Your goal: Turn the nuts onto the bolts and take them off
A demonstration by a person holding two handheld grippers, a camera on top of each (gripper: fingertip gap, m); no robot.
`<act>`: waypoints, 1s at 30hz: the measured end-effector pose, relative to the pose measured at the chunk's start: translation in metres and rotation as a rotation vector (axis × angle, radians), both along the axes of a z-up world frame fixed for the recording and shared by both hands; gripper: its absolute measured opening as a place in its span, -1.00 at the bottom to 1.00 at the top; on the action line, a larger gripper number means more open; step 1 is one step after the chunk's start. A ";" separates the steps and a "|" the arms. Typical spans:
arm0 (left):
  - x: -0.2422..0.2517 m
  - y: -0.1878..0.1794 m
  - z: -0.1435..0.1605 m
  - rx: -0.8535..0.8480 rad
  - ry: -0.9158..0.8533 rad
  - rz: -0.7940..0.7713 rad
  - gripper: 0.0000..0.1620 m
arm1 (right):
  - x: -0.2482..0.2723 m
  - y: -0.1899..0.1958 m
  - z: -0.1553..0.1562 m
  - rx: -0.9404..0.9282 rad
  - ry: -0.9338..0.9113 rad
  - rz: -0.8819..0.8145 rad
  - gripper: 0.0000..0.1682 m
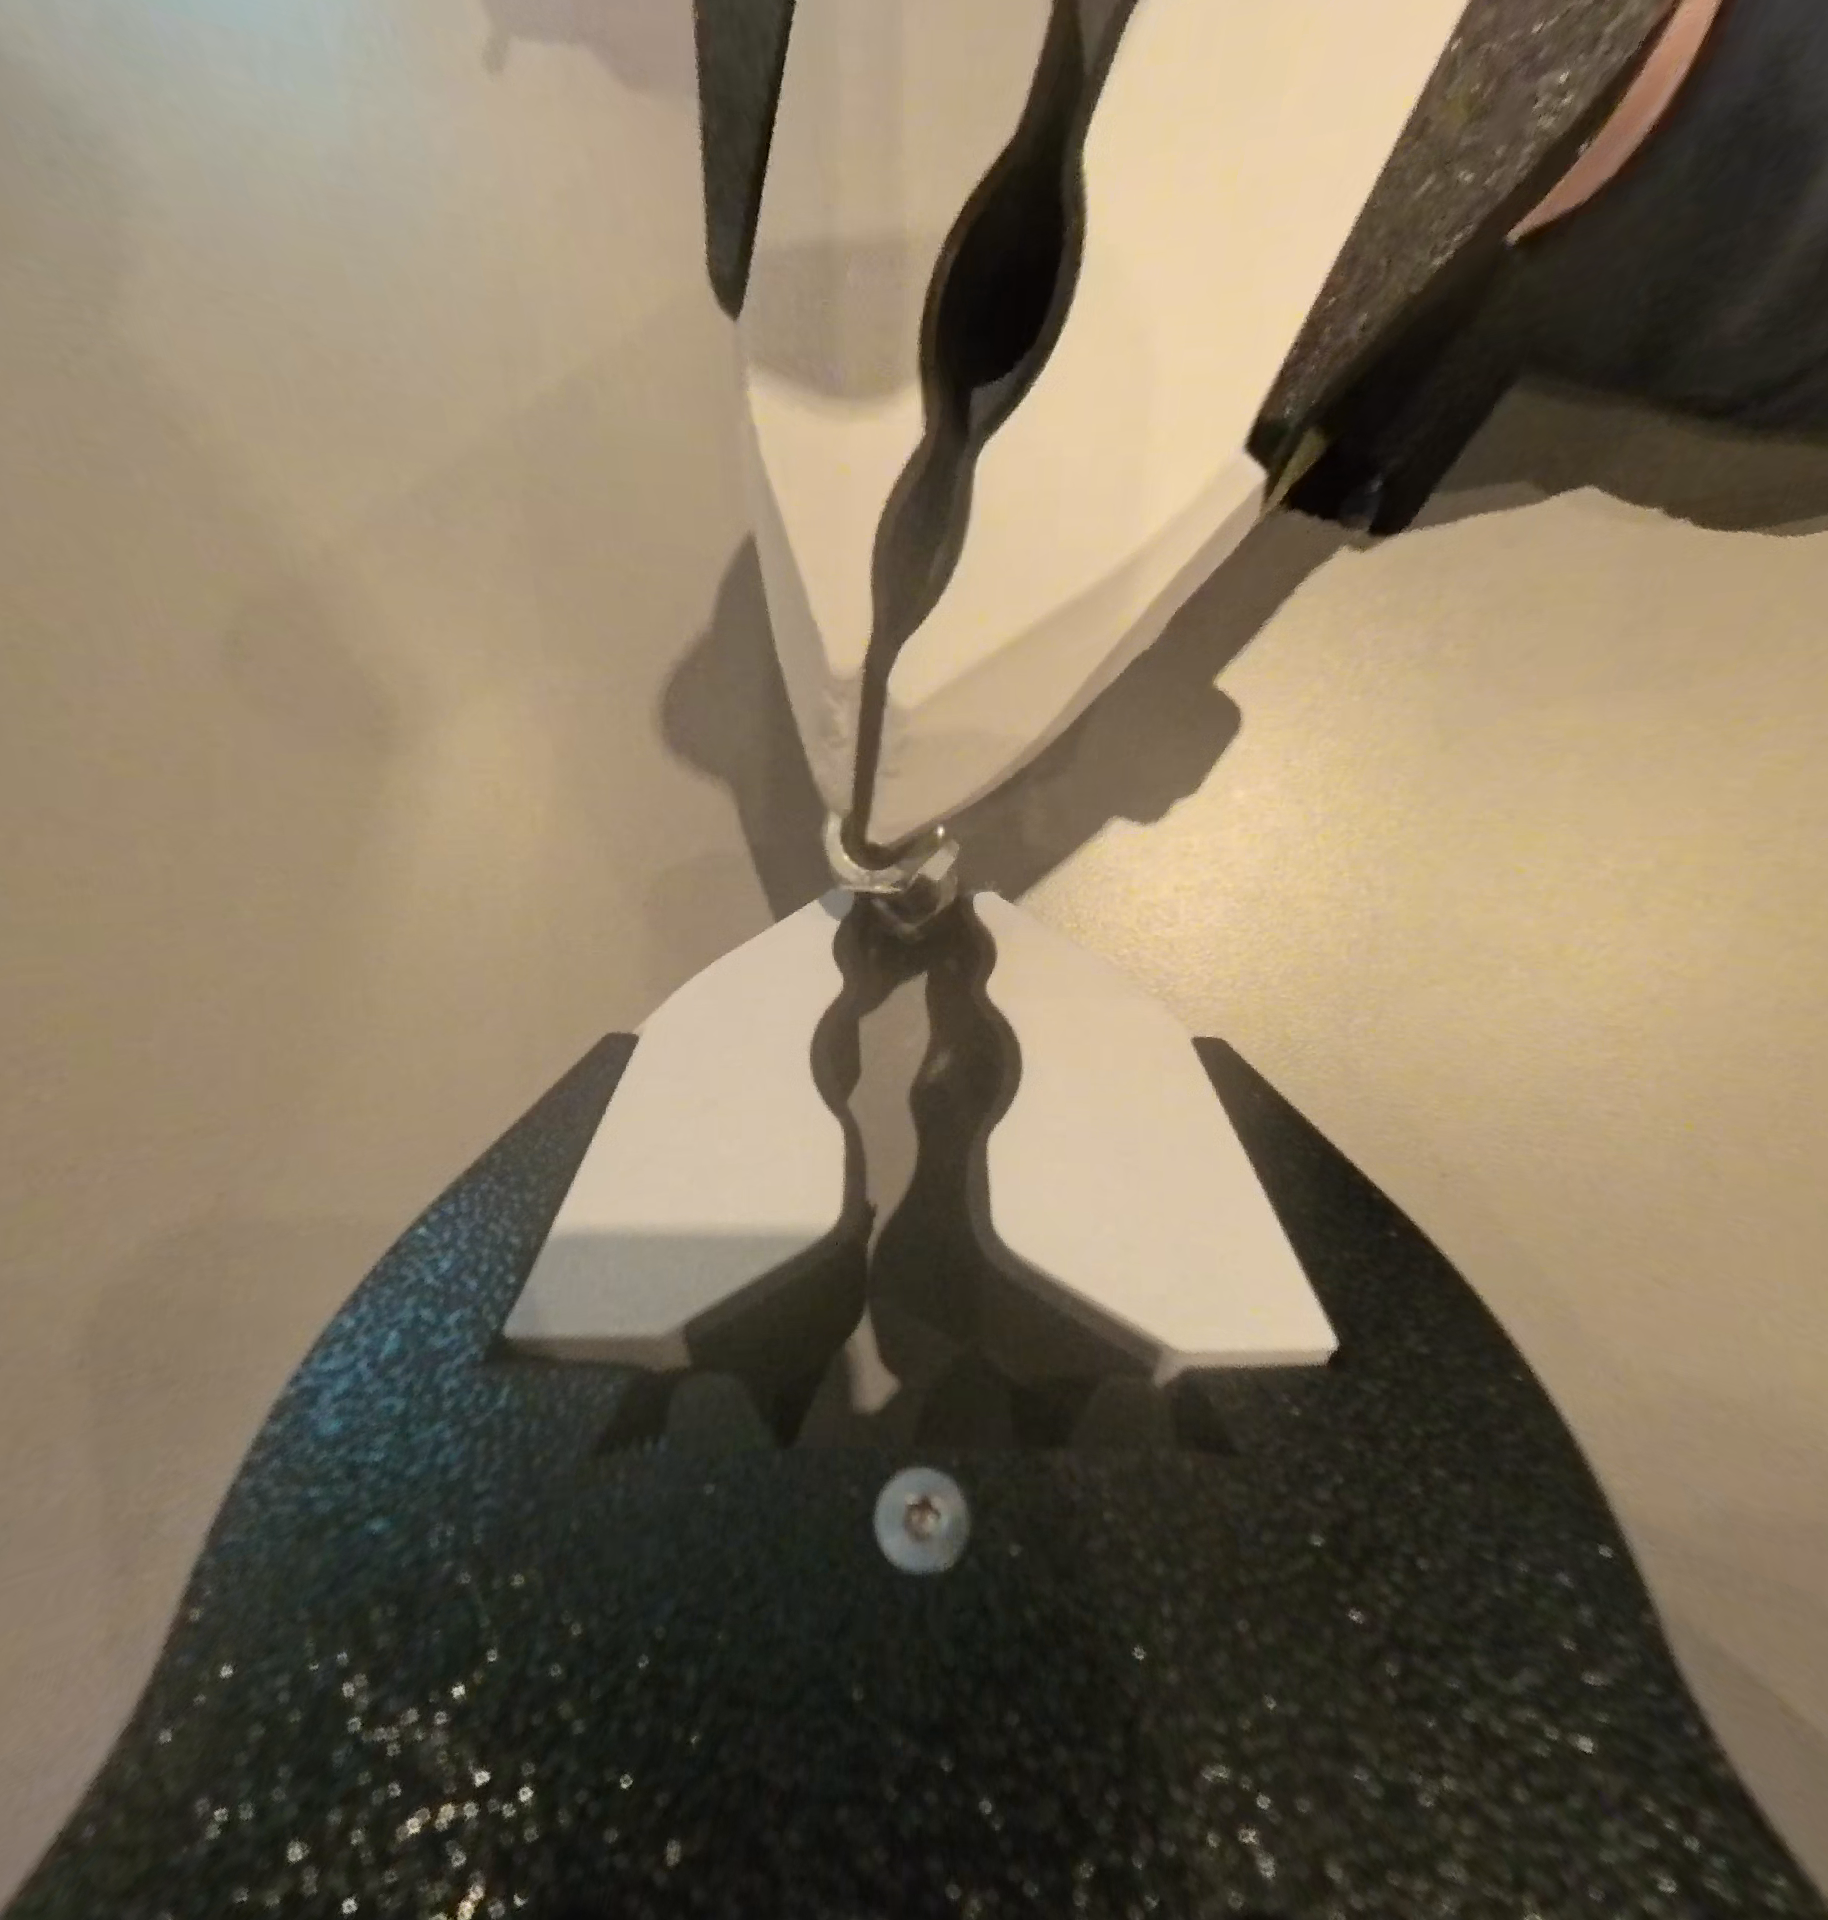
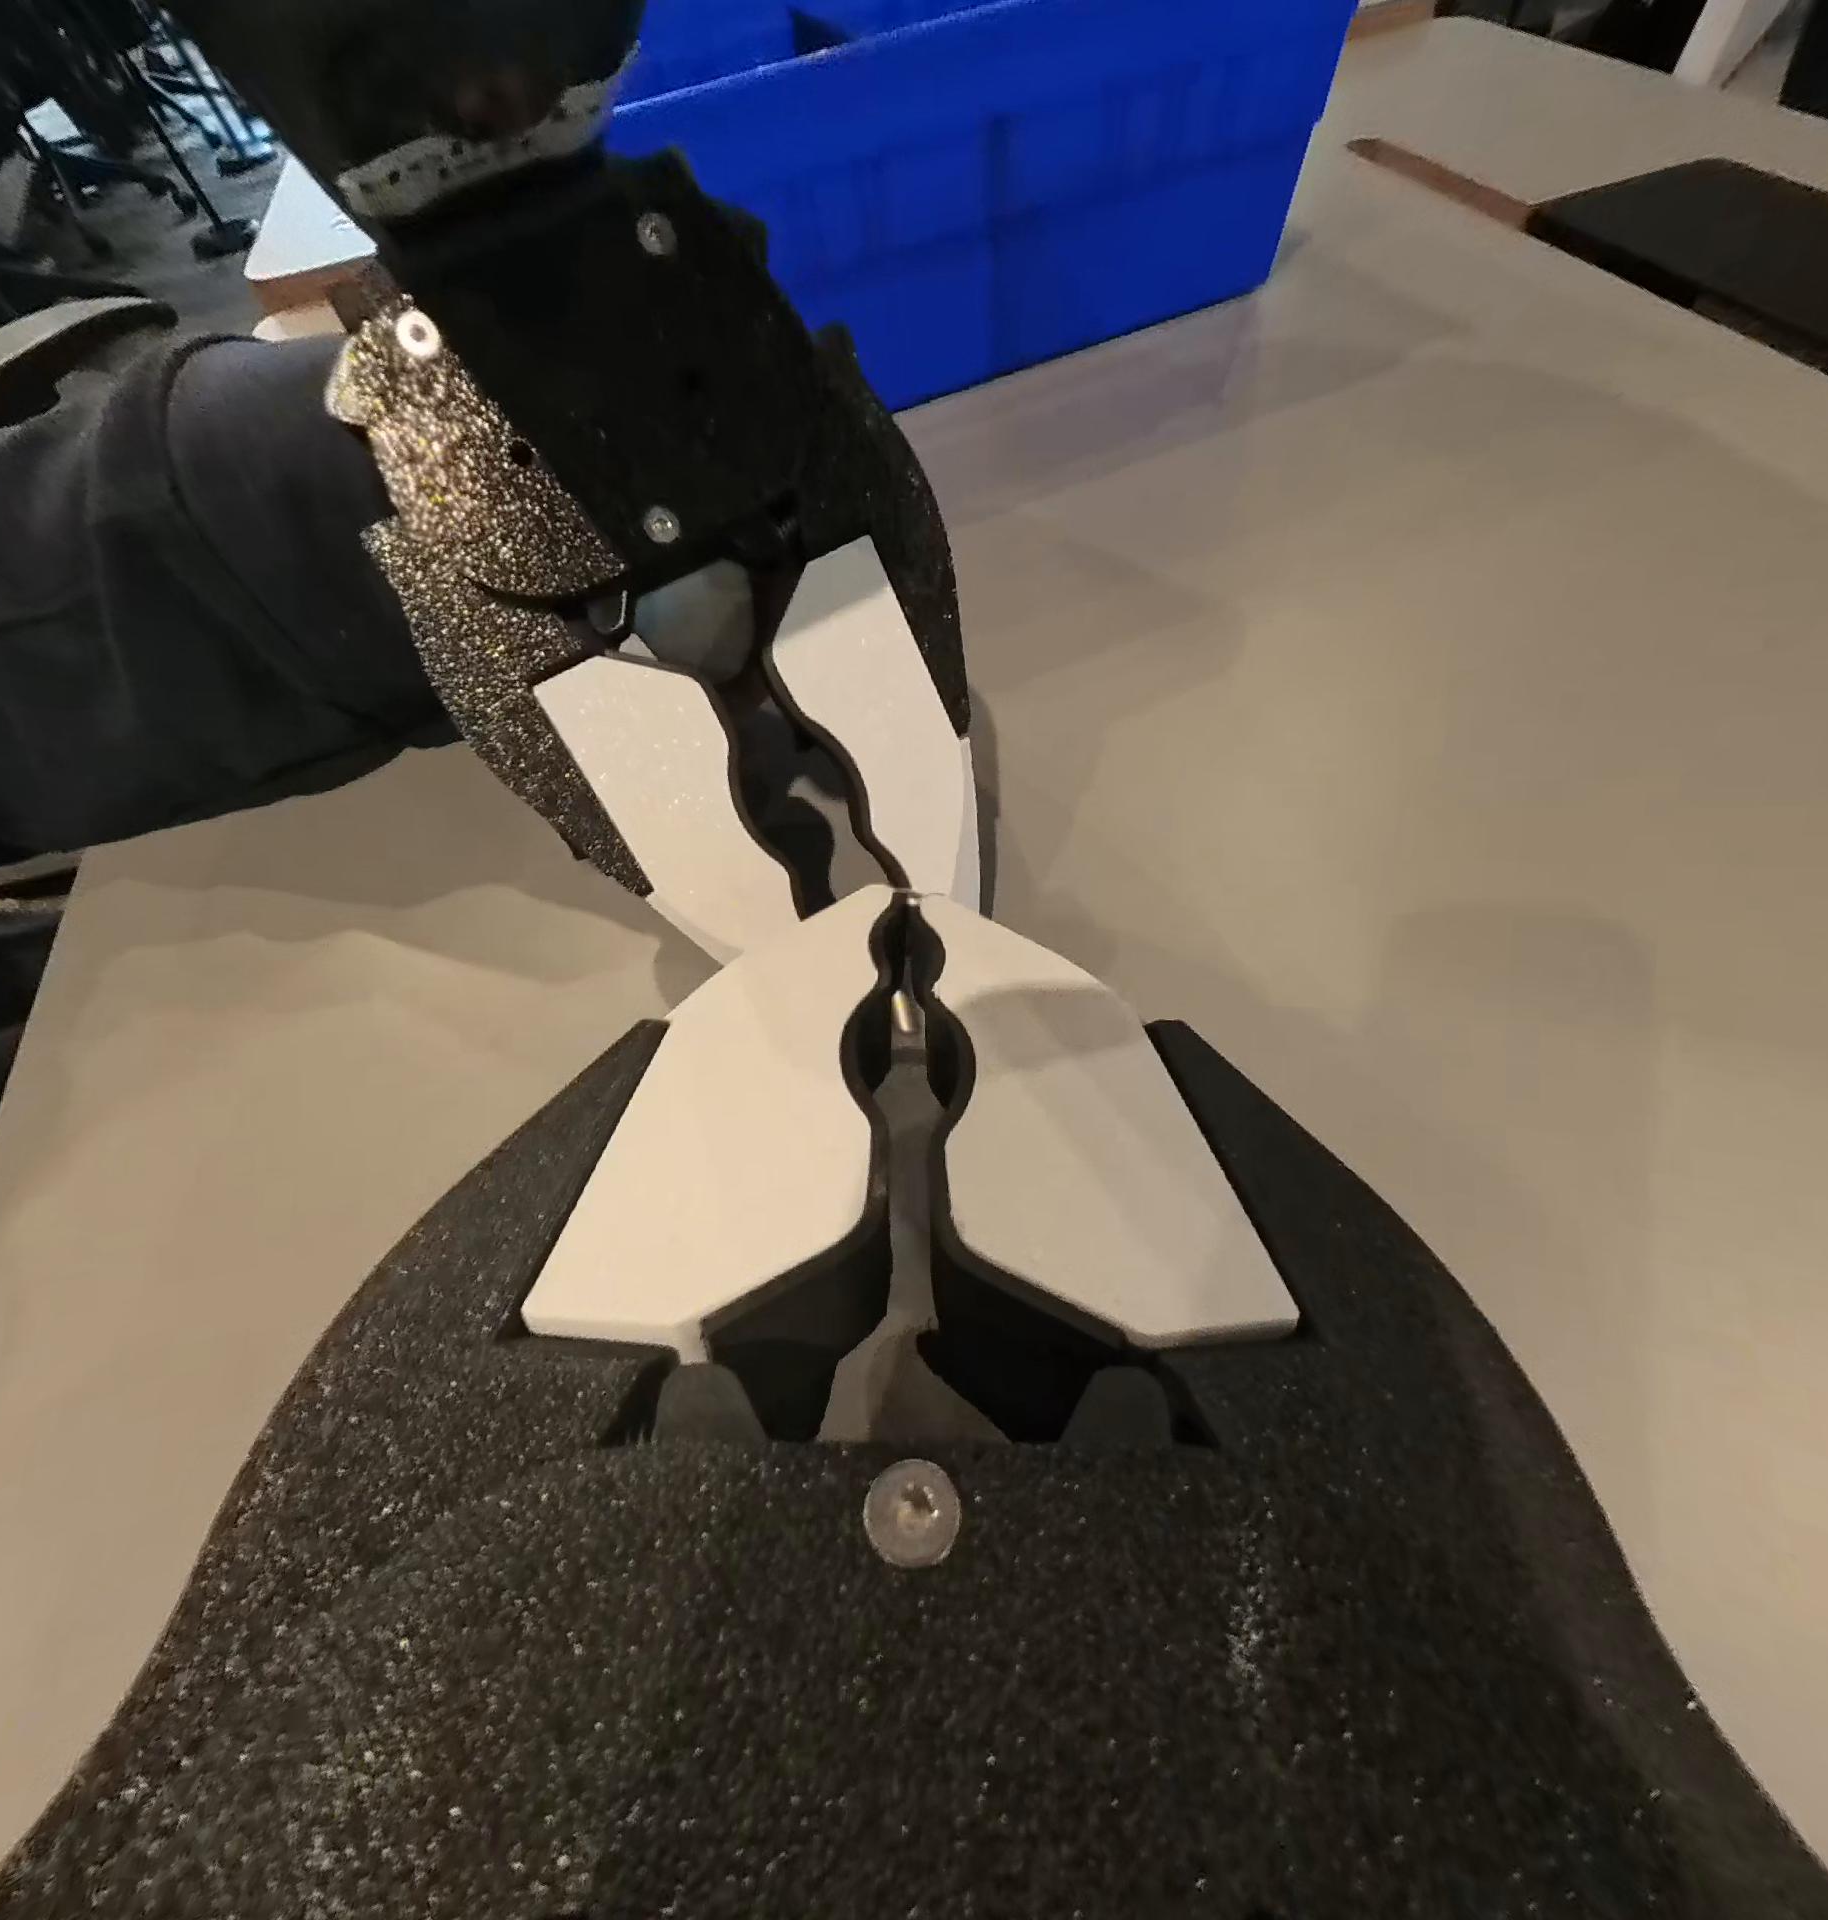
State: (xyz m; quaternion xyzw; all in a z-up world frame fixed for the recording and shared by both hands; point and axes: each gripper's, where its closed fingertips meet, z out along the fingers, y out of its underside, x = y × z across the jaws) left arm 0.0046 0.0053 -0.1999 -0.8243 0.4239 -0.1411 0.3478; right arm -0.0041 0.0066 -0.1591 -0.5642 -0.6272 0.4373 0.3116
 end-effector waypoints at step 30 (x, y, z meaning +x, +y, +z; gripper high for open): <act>0.000 0.012 0.001 0.052 0.065 0.053 -0.81 | 0.020 0.021 0.027 0.101 0.217 -0.178 -0.88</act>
